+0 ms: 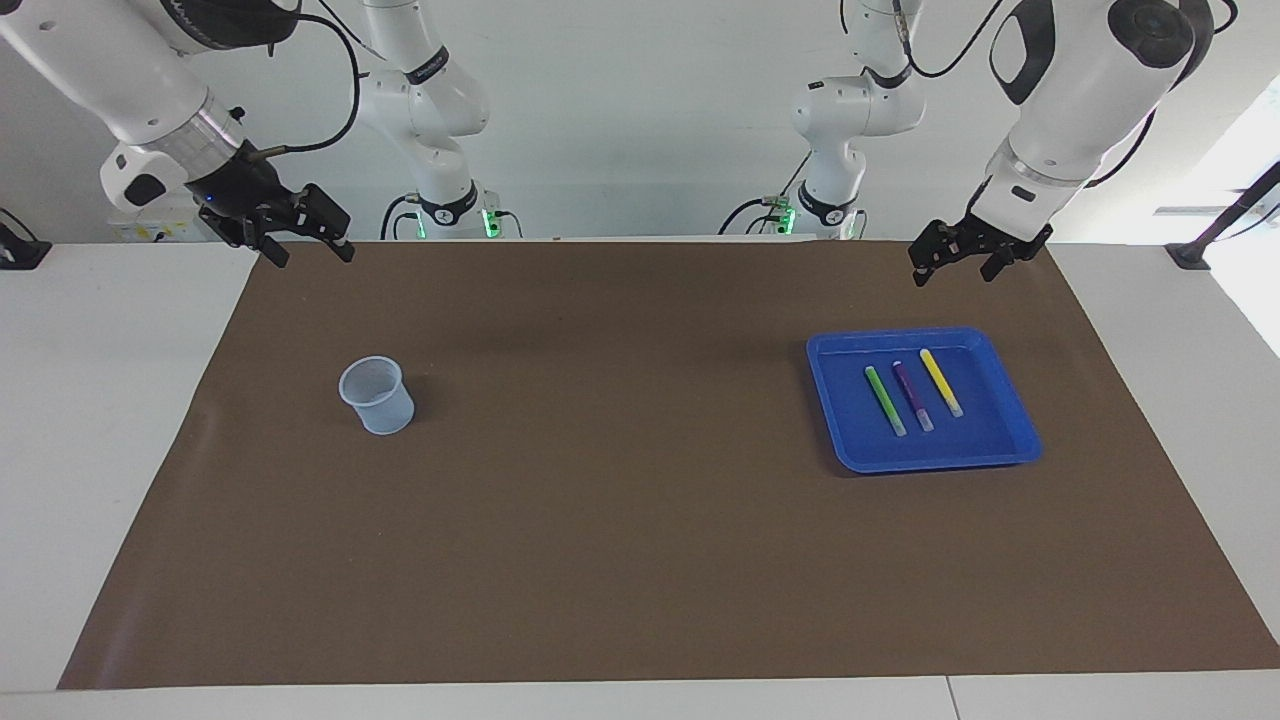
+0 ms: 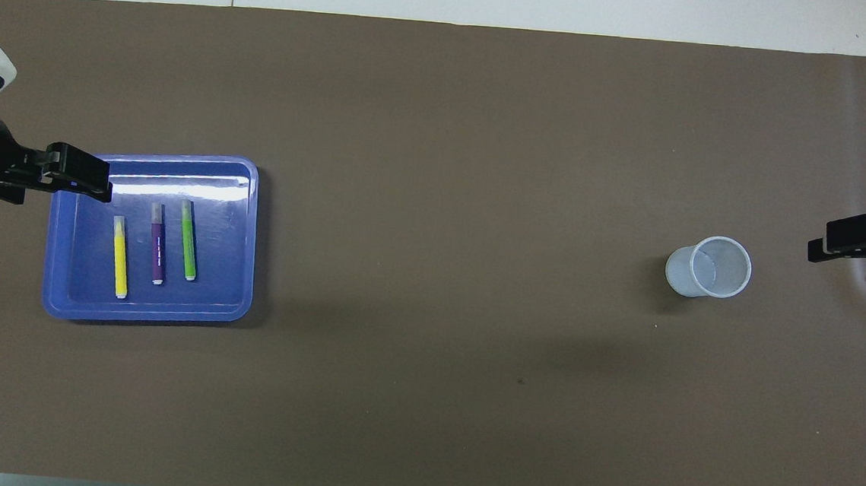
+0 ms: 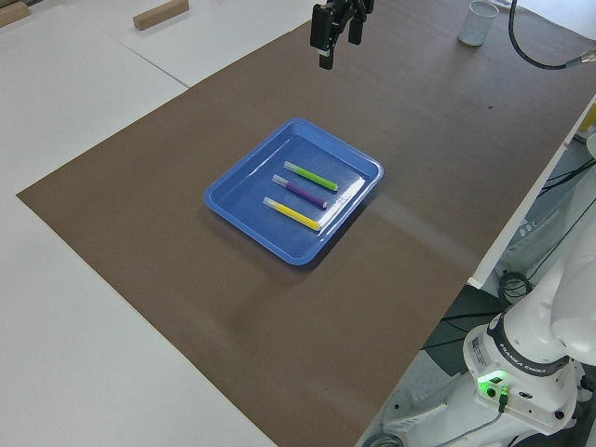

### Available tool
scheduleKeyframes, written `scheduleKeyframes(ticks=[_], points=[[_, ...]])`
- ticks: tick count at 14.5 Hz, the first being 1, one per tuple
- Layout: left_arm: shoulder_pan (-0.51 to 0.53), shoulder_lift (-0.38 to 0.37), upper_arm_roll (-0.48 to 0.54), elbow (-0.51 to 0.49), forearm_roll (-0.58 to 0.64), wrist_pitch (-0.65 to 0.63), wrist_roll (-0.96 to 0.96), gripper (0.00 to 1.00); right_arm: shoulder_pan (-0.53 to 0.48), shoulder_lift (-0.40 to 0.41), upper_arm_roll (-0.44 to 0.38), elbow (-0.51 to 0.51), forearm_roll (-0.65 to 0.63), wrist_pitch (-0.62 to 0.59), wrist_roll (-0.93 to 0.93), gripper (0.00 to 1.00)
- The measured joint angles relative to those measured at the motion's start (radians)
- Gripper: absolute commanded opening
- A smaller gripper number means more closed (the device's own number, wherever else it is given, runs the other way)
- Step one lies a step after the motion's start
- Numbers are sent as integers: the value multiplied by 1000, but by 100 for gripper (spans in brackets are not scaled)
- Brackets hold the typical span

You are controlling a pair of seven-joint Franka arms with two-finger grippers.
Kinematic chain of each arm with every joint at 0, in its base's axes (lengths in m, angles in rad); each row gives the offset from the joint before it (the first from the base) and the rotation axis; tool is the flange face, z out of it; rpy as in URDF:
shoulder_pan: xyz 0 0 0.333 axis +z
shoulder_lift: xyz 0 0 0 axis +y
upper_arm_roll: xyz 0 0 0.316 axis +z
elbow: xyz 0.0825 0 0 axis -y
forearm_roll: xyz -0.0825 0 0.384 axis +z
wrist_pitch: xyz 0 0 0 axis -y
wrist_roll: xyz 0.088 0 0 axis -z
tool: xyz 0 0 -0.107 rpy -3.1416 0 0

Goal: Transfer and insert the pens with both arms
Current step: 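Lower the left gripper toward the yellow pen in the blue tray, then grasp the yellow pen with the left gripper while the right gripper approaches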

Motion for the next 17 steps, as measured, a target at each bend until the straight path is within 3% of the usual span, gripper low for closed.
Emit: scheduleKeyframes(ticks=[4, 7, 9, 12, 15, 17], points=[[113, -39, 4, -145, 1, 106, 124, 100, 4, -7, 11, -26, 6, 21, 0, 100], [194, -37, 7, -261, 0, 241, 215, 100, 46, -80, 34, -241, 51, 221, 0, 100], [215, -25, 7, -339, 0, 343, 240, 99, 63, -123, 43, -328, 124, 249, 4, 100], [236, 10, 8, -427, 0, 478, 268, 91, 61, -149, 38, -365, 288, 250, 38, 100], [240, 42, 7, -506, 0, 598, 280, 88, 53, -140, 35, -426, 541, 263, 45, 100], [240, 71, 7, -526, 0, 645, 293, 83, 56, -123, 36, -464, 646, 307, 45, 100]])
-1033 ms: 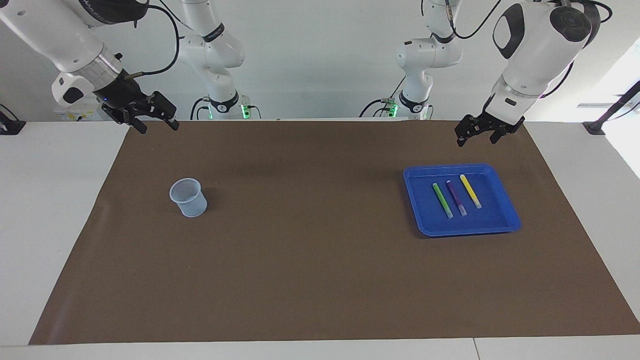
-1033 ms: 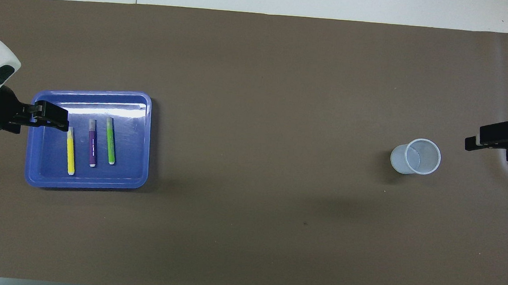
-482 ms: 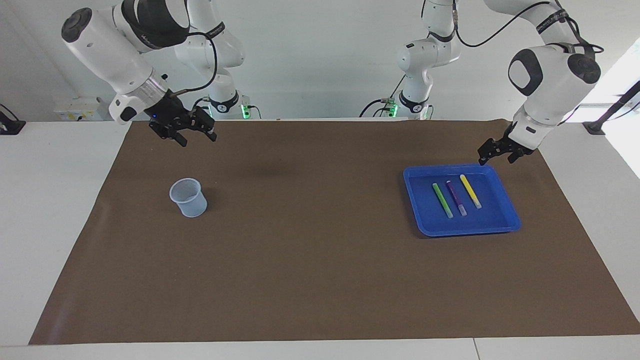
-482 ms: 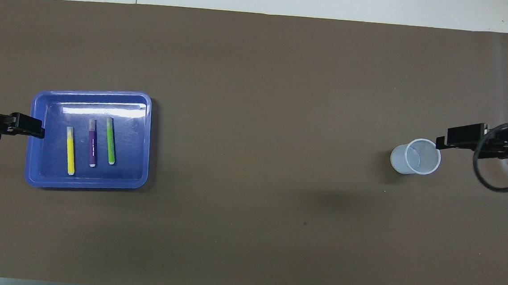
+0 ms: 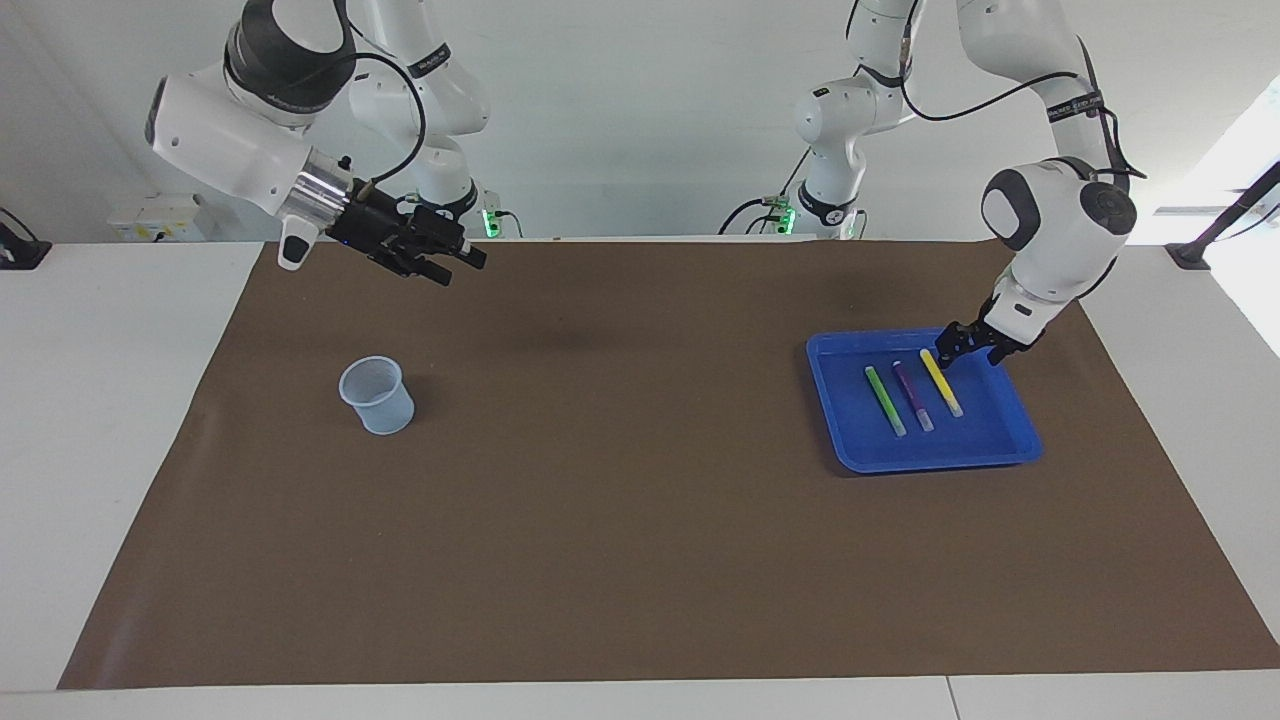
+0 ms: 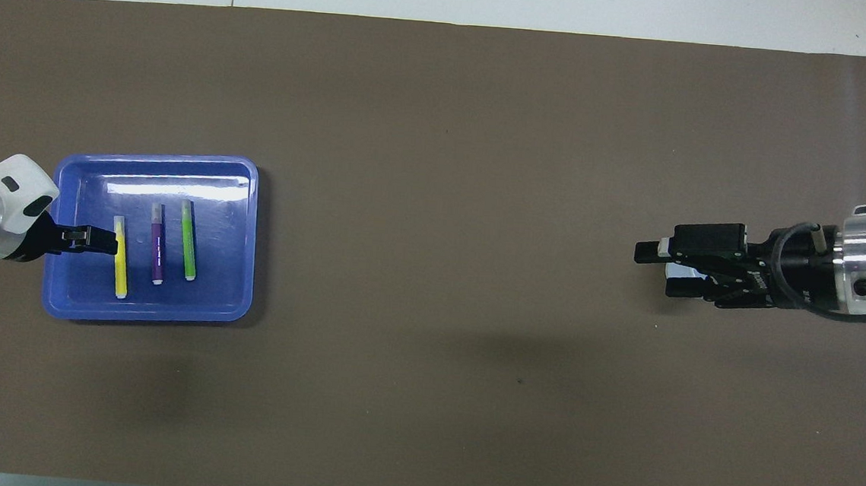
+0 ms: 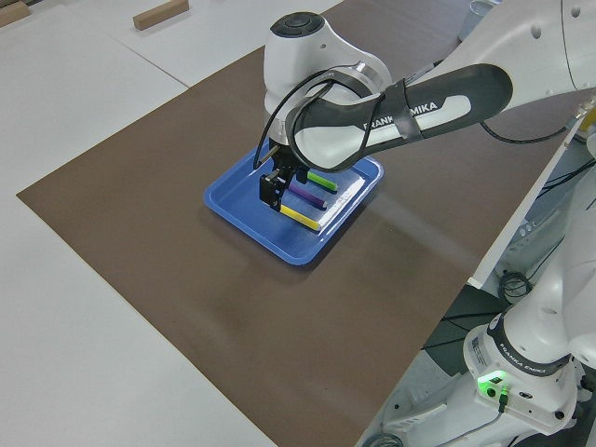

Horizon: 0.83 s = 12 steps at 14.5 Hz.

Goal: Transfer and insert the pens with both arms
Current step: 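Grasp the yellow pen with the left gripper while the right gripper approaches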

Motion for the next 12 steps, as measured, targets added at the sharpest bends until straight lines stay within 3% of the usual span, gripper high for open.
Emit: scheduleKeyframes(ticks=[2, 6, 10, 12], points=[[0, 29, 0, -3, 0, 29, 6, 77, 31, 12, 2, -25, 103, 96, -8, 100], [-1, 75, -1, -9, 0, 94, 9, 66, 160, 25, 9, -35, 178, 294, -6, 100], [-2, 102, -3, -9, 0, 109, 10, 57, 196, 42, 13, -48, 242, 304, -6, 100], [-2, 111, -3, -9, 0, 115, 10, 42, 198, 70, 13, -47, 242, 305, -12, 100]])
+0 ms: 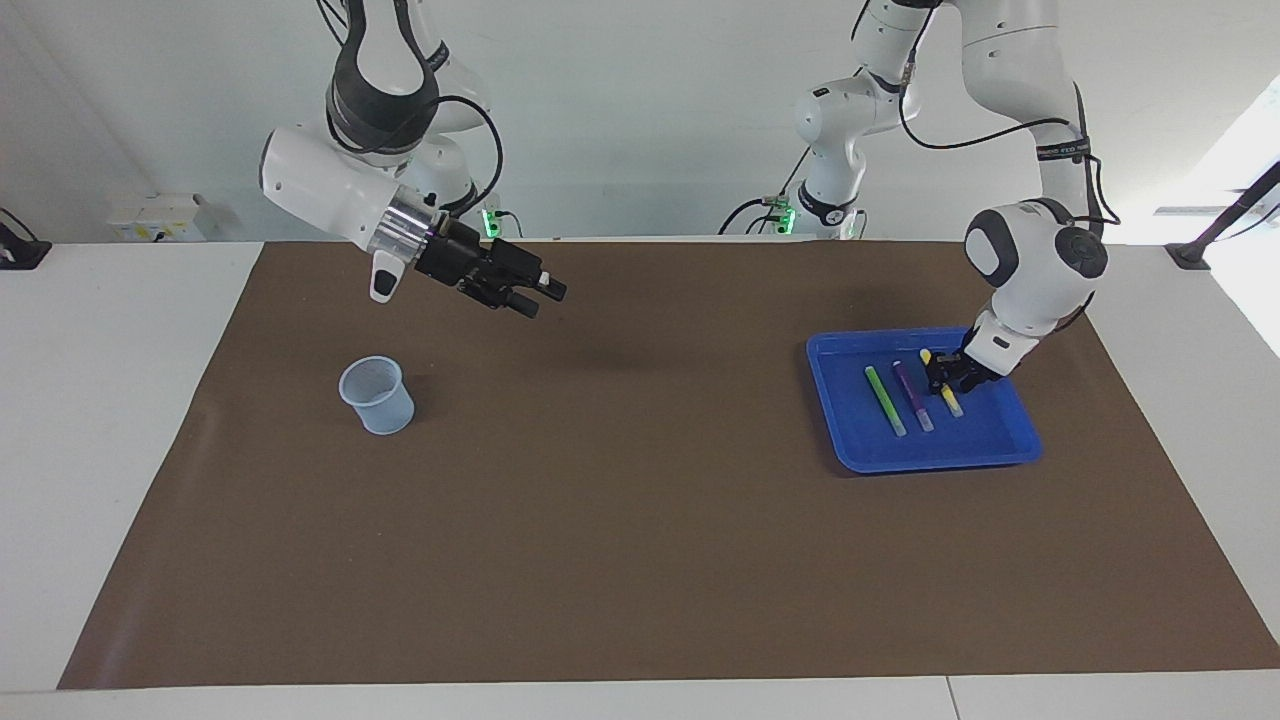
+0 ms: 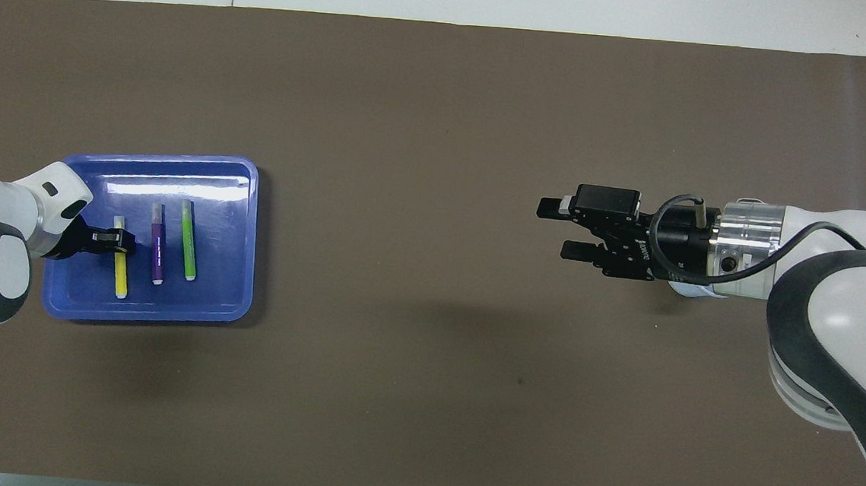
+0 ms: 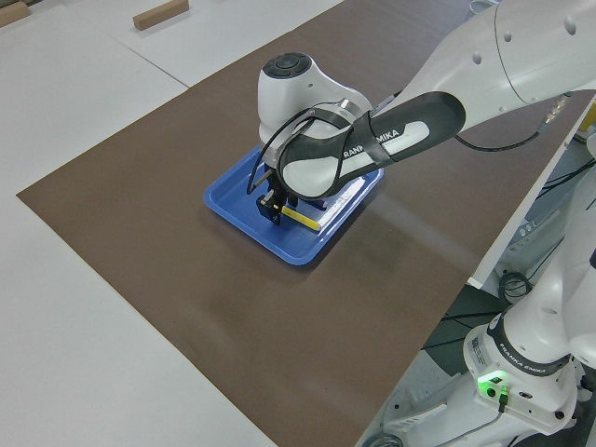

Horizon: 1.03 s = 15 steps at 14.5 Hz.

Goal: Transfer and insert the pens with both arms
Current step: 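Grasp the yellow pen with the left gripper while the right gripper approaches, then lift the yellow pen with the left gripper toward the right gripper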

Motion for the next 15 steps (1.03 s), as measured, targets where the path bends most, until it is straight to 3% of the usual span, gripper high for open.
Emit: scheduleKeyframes(ticks=[4, 5, 8, 12, 15], points=[[1, 1, 1, 1, 1, 6, 0, 4, 0, 68, -2, 33, 0, 11, -35, 100], [1, 1, 1, 2, 1, 7, 0, 0, 0, 87, -2, 56, 0, 12, -42, 100], [1, 1, 1, 3, 1, 7, 1, 0, 45, 121, 2, 115, 4, 10, -43, 100], [0, 1, 1, 10, 0, 3, 1, 0, 85, 117, 7, 117, -7, -24, -81, 100], [-3, 1, -1, 95, -1, -108, -32, 0, 87, 97, 7, 117, -54, -42, -115, 100]])
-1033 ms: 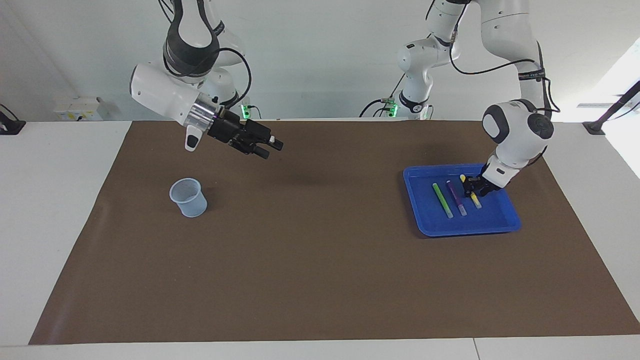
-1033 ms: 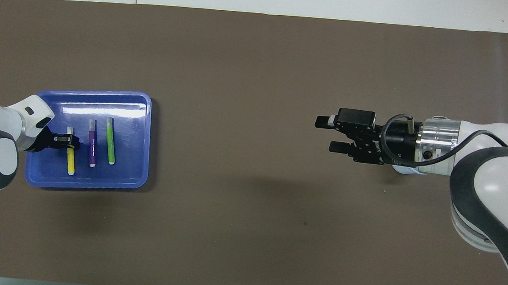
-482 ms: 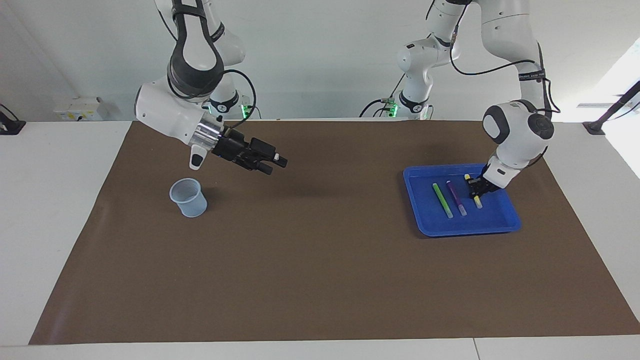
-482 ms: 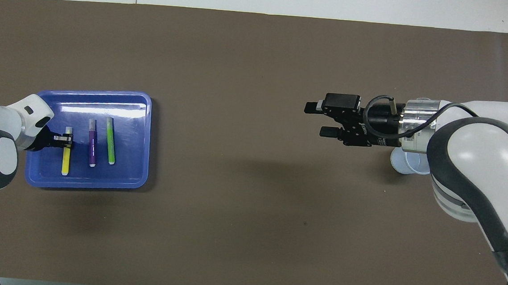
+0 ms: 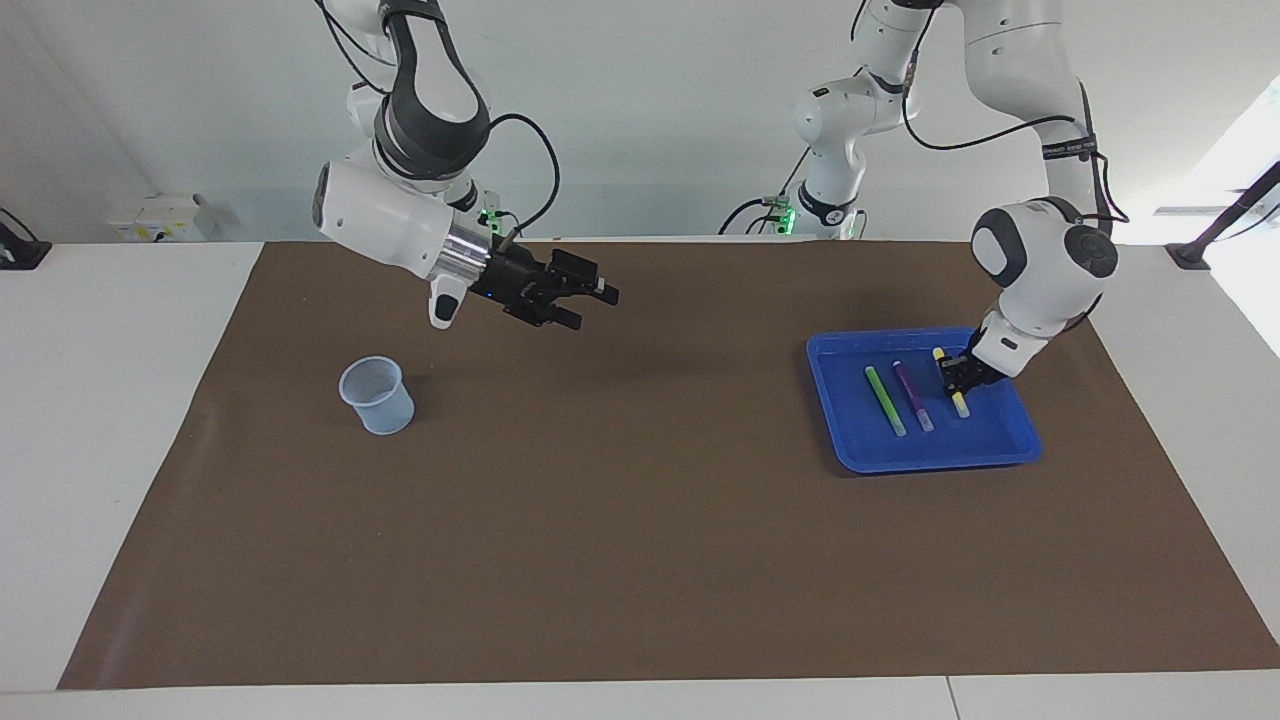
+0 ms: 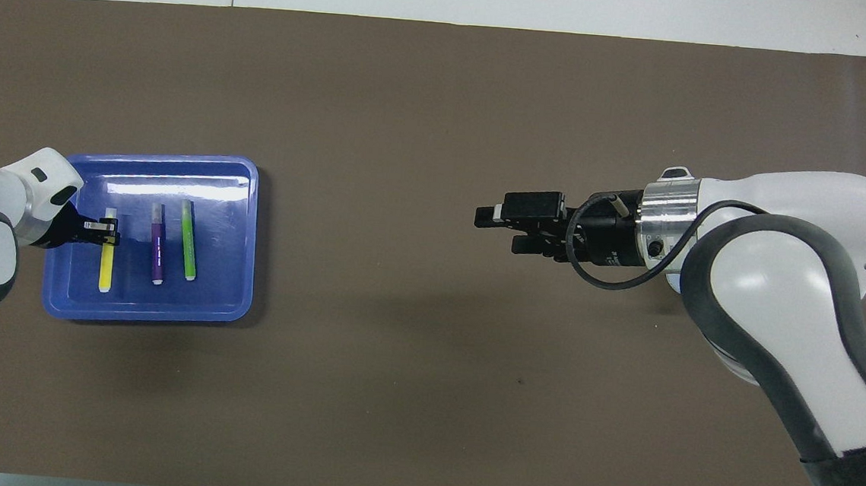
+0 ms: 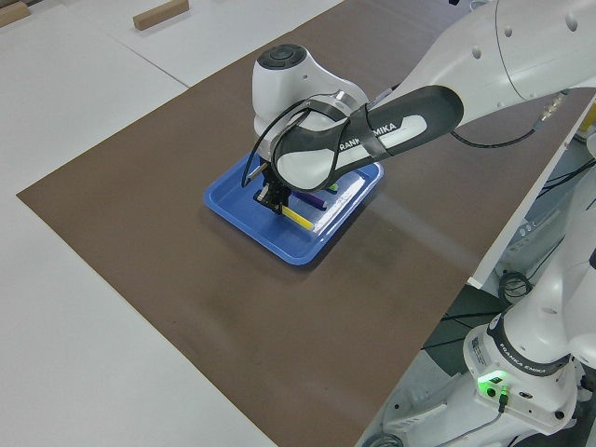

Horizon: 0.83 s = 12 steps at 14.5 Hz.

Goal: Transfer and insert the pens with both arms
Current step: 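Lift the yellow pen with the left gripper toward the right gripper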

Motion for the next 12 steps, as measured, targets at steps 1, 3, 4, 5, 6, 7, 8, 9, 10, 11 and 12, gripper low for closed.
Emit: scheduleKeyframes(ticks=[1, 3, 4, 5, 6, 7, 8, 9, 10, 11, 12], points=[[-11, -1, 0, 46, 0, -61, -34, 0, 0, -7, 0, 0, -4, 0, 0, 100], [-52, -2, -2, 142, -2, -180, -147, 0, 0, -16, 0, 8, -5, 2, 0, 100], [-80, -3, -4, 184, -3, -233, -222, 0, -1, -20, -2, 10, -5, 2, 0, 100], [-111, -4, -6, 226, -12, -286, -311, 0, -6, -24, -4, 10, -7, 3, 0, 100], [-142, -5, -7, 266, -39, -333, -407, 0, -21, -25, -6, 10, -7, 3, 0, 100], [-176, -5, -8, 305, -81, -374, -520, 0, -43, -27, -7, 10, -7, -5, 0, 100], [-207, -6, -10, 336, -116, -402, -635, 0, -63, -31, -9, 10, -11, -26, 0, 100], [-238, -9, -12, 356, -149, -420, -749, 0, -75, -37, -10, 9, -26, -48, 9, 100], [-265, -12, -14, 366, -193, -429, -848, 0, -79, -46, -10, 9, -49, -54, 35, 100], [-287, -15, -15, 370, -249, -431, -946, 0, -78, -56, -9, 9, -65, -54, 60, 100], [-303, -19, -16, 371, -297, -431, -1037, 0, -77, -65, -7, 9, -69, -55, 69, 100]])
